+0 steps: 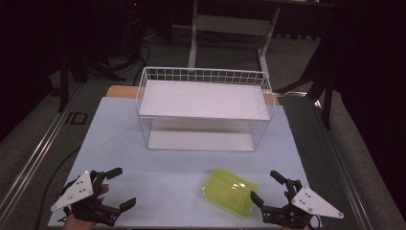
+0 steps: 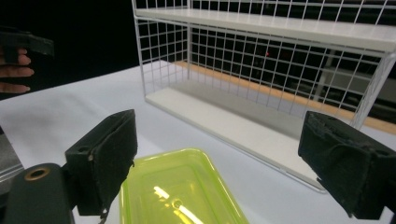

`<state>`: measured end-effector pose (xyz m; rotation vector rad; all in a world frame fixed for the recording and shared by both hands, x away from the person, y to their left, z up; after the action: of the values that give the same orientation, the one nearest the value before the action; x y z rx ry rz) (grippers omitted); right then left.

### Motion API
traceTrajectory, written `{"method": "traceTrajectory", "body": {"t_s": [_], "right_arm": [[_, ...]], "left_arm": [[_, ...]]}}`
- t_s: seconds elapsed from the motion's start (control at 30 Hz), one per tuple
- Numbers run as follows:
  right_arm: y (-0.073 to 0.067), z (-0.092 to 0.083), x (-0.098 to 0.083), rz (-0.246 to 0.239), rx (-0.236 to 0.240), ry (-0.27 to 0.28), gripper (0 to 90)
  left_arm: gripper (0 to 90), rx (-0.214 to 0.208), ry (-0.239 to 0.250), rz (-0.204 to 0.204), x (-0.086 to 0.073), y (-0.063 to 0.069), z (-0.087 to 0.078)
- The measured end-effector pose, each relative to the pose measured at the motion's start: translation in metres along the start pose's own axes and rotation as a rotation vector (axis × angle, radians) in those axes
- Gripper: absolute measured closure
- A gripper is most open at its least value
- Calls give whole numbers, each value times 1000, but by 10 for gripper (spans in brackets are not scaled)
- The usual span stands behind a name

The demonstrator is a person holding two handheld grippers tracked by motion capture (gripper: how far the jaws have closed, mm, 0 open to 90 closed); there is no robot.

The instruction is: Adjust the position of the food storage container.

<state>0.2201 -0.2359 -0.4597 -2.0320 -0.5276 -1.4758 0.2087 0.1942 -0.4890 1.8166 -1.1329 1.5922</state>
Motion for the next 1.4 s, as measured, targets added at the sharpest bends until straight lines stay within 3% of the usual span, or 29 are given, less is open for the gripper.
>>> {"method": "traceTrajectory", "body": {"t_s": [0.17,0.2,0.27,0.43,0.5,0.6,0.7,0.73,0.83,1.0,1.03,1.07,1.1,1.17,1.4], "right_arm": [[2,1,0,30,11,-16,121],[2,1,2,35,11,-45,121],[2,0,2,39,33,-48,122],[3,1,-7,-2,53,-160,174],[3,0,-10,1,55,-176,201],[8,-4,-22,3,50,-232,317],[11,-8,-28,20,64,-254,374],[14,-11,-35,22,66,-293,468],[20,-17,-48,27,64,-345,603],[28,-21,-63,13,44,-405,732],[31,-22,-70,19,46,-438,817],[31,-22,-70,19,46,-438,817],[34,-22,-74,36,35,-472,898],[35,-23,-76,65,44,-481,900],[40,-13,-90,39,-5,-560,900]], "left_arm": [[3,-6,-4,-3,-2,-1,2],[4,-11,-11,5,-2,0,4],[4,-19,-9,13,-1,2,5],[3,-27,-11,21,-1,3,9],[4,-29,-9,21,-1,3,9],[3,-34,-14,31,-1,3,11],[3,-39,-15,35,-1,4,12],[3,-40,-15,36,-1,4,13],[3,-47,-24,48,-2,5,15],[3,-52,-24,49,-1,6,17],[3,-54,-22,45,-2,5,18],[3,-54,-22,45,-2,5,18],[4,-52,-24,44,-2,5,18],[3,-54,-24,43,-2,5,19],[3,-63,-23,44,-3,6,20]]}}
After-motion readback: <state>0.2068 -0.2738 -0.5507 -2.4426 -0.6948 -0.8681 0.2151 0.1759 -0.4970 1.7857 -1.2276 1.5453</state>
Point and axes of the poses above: each handheld gripper's, and its own axes: z roughly forward along the jaws, x roughly out of its top, y roughly to its right, the point moved 6 cm from there along z, roughly forward along the jaws, and after that the axes turned 15 degrees about z, right-handed, at the moved point
